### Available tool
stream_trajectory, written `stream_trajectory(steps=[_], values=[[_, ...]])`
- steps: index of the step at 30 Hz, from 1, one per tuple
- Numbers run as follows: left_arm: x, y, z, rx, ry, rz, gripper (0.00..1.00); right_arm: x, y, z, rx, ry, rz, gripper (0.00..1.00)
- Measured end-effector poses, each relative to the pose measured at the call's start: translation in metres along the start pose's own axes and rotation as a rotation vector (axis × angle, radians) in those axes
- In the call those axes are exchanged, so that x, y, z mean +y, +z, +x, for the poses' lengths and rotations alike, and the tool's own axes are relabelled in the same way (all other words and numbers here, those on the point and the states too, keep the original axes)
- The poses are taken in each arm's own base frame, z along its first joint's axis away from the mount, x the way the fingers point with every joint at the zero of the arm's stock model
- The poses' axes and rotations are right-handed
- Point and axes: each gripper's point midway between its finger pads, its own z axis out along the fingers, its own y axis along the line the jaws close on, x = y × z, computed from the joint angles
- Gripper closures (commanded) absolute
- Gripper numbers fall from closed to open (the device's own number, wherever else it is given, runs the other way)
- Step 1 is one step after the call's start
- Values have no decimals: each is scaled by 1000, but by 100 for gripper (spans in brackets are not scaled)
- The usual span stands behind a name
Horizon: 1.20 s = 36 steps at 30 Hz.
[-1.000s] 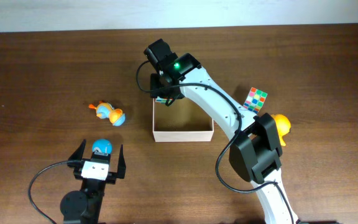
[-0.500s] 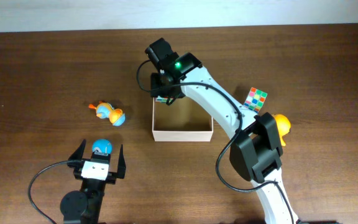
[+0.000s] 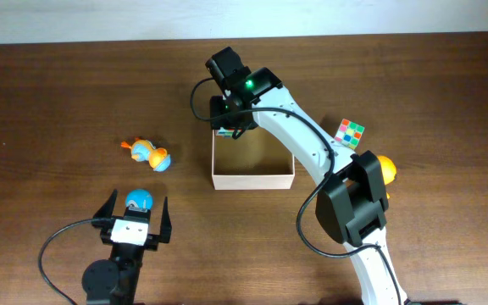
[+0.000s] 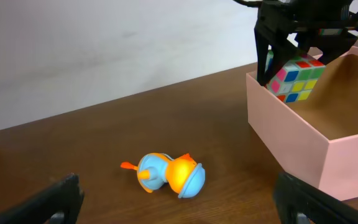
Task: Pack container
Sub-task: 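Lower the cube into the box's back-left corner and open the right gripper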
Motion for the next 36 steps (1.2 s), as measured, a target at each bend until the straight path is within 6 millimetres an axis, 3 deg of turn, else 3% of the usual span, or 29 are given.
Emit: stream_trajectory(steps=[14,26,36], values=[[0,0,0,0,0,0,1,3,-11,-7,-9,-62,-5,60],[0,0,0,0,0,0,1,-19,-12,-10,2,-46,44,60],[0,0,0,0,0,0,1,-22,-13,-12,0,-51,46,60]])
